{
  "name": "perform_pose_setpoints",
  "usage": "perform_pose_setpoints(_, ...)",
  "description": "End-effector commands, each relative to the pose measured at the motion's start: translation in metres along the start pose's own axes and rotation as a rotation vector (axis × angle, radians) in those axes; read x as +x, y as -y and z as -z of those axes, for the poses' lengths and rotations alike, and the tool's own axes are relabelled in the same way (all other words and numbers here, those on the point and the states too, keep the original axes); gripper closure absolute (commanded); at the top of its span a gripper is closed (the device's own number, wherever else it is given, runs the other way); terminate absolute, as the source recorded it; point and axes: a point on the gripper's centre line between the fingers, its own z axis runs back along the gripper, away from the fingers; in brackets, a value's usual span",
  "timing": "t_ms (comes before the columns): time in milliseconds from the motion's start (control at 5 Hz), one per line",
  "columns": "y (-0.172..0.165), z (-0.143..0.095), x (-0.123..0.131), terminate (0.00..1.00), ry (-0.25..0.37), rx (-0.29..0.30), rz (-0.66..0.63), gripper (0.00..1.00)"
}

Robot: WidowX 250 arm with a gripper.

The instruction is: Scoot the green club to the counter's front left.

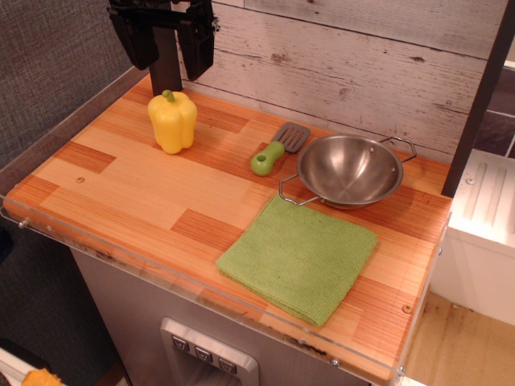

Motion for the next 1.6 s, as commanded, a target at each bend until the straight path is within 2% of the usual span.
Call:
perform_pose_setpoints(0, 0.0, 0.0, 0.0, 0.0, 0.0, 0.0, 0.0, 0.0)
perform_pose_setpoints(200, 0.035, 0.017, -0.01, 0.0, -0.02, 0.002, 0.056, 0.0)
perform_pose_setpoints(400, 0.067, 0.031, -0.02, 0.0, -0.007, 0.018, 0.094, 0.0)
perform_pose_setpoints(600, 0.095, 0.048, -0.028, 0.0, 0.004, 0.022, 0.067, 0.0)
perform_pose_setpoints(1200, 0.148, 0.097, -0.041, 0.0, -0.01, 0.047, 0.158, 0.0)
perform_pose_setpoints(1400, 0.152, 0.114, -0.047, 0.0, -0.033, 0.062, 0.154, 0.0)
